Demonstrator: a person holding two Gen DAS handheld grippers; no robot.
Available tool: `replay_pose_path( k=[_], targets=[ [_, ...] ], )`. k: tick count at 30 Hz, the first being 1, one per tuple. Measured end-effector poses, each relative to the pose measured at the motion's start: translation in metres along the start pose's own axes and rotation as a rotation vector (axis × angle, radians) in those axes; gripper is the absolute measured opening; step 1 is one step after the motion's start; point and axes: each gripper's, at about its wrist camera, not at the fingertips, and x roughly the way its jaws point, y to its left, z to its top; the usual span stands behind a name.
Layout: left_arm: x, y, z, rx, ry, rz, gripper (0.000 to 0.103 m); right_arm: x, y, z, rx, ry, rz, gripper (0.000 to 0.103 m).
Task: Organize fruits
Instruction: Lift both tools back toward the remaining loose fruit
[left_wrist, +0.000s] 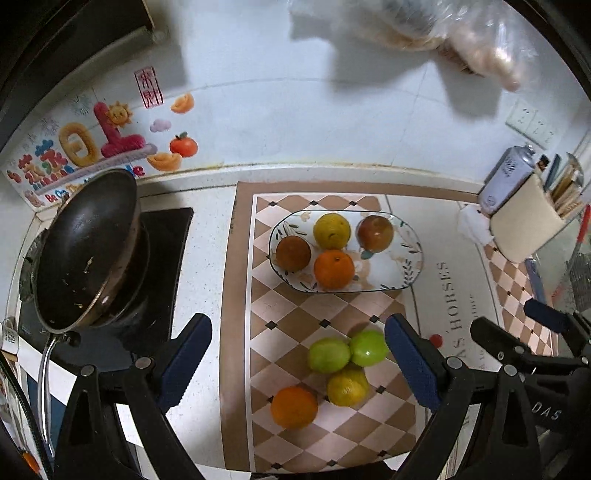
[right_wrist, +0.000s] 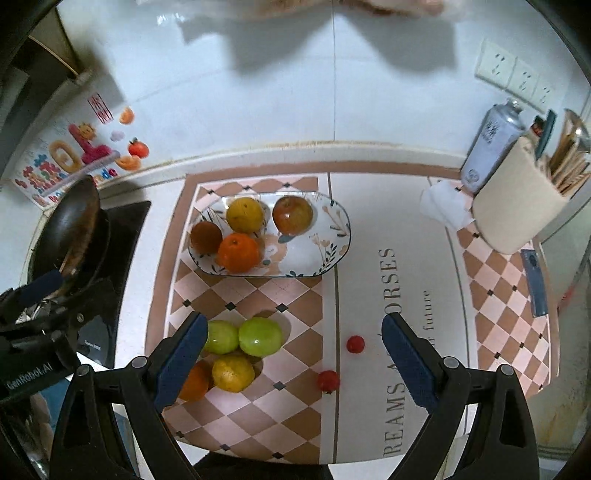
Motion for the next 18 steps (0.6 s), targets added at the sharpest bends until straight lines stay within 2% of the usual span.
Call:
replay_pose_path(
  k=[11,15,18],
  targets=[
    [-0.048,0.006,-0.022,-0.016,-0.093,0.018,0.096,-0.056,0.008,-0.019,0.010,-0.108,0.007,0.097],
    [-0.043,0.010,-0.025,-0.011,-0.100,0.057,0.096,-0.043,0.013,-0.026,-0.001,-0.074,0.031,0.097],
    [-0.020,0.017,-0.035,-0.014,-0.048,0.088,0.096,-0.005,0.017,-0.036,0.006,0.020,0.124,0.097]
  ],
)
